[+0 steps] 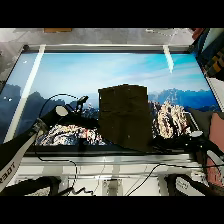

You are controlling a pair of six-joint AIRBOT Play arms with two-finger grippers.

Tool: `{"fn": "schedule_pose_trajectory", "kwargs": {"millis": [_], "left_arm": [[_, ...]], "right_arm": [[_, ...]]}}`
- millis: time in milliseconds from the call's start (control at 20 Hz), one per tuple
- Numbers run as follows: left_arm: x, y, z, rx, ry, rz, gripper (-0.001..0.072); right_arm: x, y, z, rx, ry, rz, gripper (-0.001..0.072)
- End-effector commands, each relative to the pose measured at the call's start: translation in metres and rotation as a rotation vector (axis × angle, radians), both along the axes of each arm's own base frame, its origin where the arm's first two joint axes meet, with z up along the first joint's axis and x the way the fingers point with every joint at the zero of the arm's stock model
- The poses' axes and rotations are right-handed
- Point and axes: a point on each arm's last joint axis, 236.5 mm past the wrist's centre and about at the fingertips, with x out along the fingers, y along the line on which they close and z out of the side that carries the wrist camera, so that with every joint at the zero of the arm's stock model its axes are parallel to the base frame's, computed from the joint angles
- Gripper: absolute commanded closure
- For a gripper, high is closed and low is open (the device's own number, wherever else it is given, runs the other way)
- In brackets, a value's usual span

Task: Fold the clothes and pants, and hang the long-sleeved shirts on hangers.

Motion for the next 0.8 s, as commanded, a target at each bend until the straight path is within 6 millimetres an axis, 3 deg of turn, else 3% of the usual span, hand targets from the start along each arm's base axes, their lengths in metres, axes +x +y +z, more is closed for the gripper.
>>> {"fn": "schedule_pose_trajectory", "kwargs": {"millis": [0, 300, 400, 500, 650, 750], "left_arm": [[0.0, 0.0, 0.0, -0.002, 0.002, 0.002, 0.0679], [0.0, 0.0, 0.0, -0.002, 0.002, 0.002, 0.0678], [0.0, 0.0, 0.0, -0.002, 0.002, 0.001, 0.0678], [-0.001, -0.001, 0.0, -0.003, 0.005, -0.001, 0.0679], [-0.008, -0.002, 0.002, -0.008, 0.021, -0.021, 0.0679], [-0.006, -0.002, 0.011, -0.015, -0.008, -0.023, 0.0679]], "right_arm": [[0.005, 0.0, -0.001, 0.001, -0.015, -0.026, 0.0397], [-0.017, 0.02, -0.009, 0.012, 0.002, 0.058, 0.0398], [-0.012, 0.029, -0.005, 0.029, -0.033, 0.078, 0.0403], [-0.002, 0.045, 0.009, 0.095, -0.137, 0.116, 0.0624], [0.013, 0.058, 0.029, 0.162, -0.261, 0.161, 0.069], [0.027, 0.058, 0.045, 0.171, -0.308, 0.191, 0.0691]]}}
